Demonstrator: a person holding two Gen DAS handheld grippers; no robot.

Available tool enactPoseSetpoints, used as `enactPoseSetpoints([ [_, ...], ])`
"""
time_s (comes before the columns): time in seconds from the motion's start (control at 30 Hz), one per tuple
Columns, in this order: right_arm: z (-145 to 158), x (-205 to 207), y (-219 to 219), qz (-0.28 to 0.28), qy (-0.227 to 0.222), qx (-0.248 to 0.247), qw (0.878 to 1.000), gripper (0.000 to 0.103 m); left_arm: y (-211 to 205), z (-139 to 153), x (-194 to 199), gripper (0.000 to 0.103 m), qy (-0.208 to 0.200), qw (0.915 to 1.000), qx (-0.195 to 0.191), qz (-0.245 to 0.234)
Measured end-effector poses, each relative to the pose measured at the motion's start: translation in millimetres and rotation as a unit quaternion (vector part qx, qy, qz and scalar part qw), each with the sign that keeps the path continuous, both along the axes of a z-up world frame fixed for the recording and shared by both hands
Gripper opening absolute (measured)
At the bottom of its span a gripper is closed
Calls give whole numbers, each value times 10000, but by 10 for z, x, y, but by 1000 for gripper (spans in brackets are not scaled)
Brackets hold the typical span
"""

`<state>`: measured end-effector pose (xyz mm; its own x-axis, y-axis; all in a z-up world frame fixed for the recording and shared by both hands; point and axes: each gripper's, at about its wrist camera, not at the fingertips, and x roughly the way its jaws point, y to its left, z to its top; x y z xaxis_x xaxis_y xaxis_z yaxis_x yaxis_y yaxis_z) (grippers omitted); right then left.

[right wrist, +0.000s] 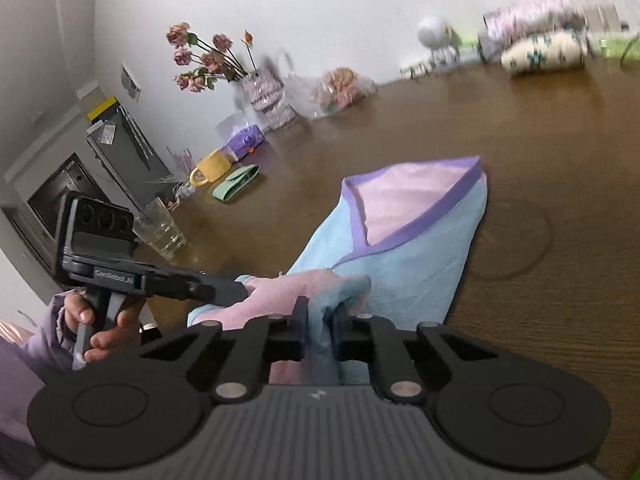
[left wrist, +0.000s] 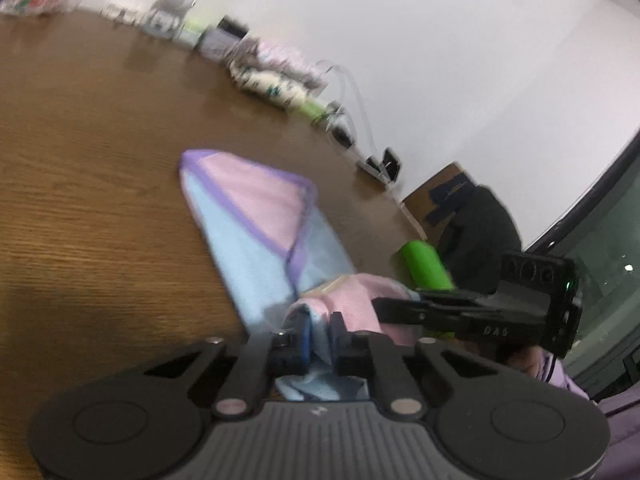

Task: Fold clothes

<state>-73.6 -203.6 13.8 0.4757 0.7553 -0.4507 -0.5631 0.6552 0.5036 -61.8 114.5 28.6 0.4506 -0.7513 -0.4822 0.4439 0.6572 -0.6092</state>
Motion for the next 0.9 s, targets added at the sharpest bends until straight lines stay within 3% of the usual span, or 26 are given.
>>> enactPoseSetpoints([
  [0.17,130,-121,-26,-194,-664,28,9976,8,-45,164,26,4,-535,9980,-283,158],
  [0.23,159,-98,-13,-342,-834,-80,9959,8,-107,188,107,4,-752,9967,-208,204],
  [0.3,183,-69,2,-495,-984,-208,9937,11,-181,125,199,5,-855,9954,108,425],
  [0.33,124,15,44,-645,-809,-520,9933,13,-205,83,222,8,-866,9944,299,529],
  [0.4,49,108,65,-828,-596,-947,9903,23,-229,2,233,10,-854,9916,680,690],
  [0.5,117,67,-40,-1045,-808,-916,9870,45,-131,23,156,21,-946,9894,628,903],
  [0.57,236,4,-115,-1221,-1060,-896,9828,45,-72,132,97,25,-1045,9886,407,1003],
  [0.63,290,-26,-61,-1132,-1120,-951,9827,37,-149,294,19,25,-1281,9876,356,833],
  [0.67,285,-25,3,-1019,-1113,-1004,9834,25,-238,344,-23,25,-1433,9860,434,727],
  [0.7,281,-25,66,-907,-1106,-1057,9841,21,-354,372,-65,25,-1598,9835,572,623],
  [0.77,271,-25,194,-681,-1092,-1164,9848,20,-583,291,-107,21,-1627,9801,1060,406],
  [0.8,261,-25,257,-577,-1080,-1223,9849,17,-672,205,-110,10,-1515,9794,1296,319],
  [0.9,31,-65,406,-605,-916,-1627,9805,16,-727,-27,-192,9,-1301,9785,1565,335],
])
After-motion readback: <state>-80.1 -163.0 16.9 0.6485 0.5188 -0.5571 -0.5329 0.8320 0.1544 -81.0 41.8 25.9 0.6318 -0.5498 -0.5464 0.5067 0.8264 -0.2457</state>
